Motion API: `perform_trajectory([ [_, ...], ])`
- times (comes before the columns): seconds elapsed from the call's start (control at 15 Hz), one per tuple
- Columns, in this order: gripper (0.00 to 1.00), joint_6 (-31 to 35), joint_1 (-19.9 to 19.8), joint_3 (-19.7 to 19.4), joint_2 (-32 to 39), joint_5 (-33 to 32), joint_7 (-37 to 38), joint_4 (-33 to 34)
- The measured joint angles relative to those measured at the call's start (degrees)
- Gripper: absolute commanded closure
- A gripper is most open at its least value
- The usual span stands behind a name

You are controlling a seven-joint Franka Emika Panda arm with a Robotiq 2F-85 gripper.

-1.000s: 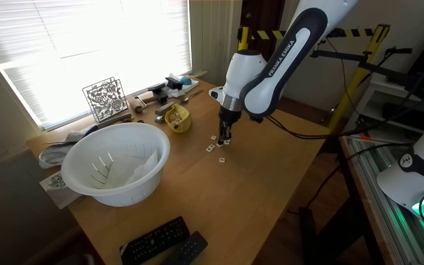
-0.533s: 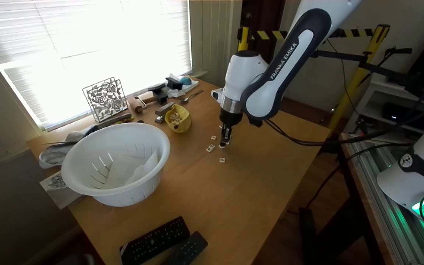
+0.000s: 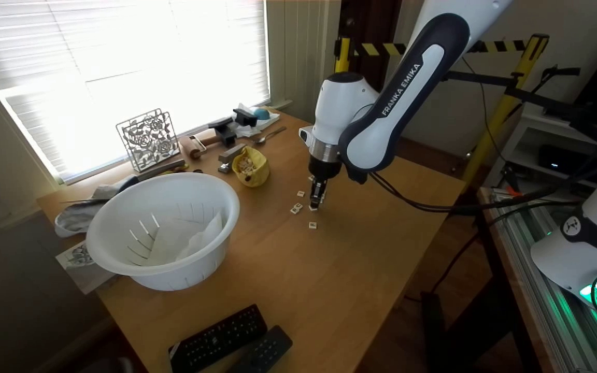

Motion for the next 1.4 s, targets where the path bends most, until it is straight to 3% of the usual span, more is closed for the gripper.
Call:
perform_trajectory([
  [0.67, 1.0, -0.3, 12.87, -12.19, -0.64, -0.15, 18.55, -2.36],
  [1.4, 1.0, -2.14, 17.67, -15.81, -0.58, -0.15, 31.95, -2.56],
])
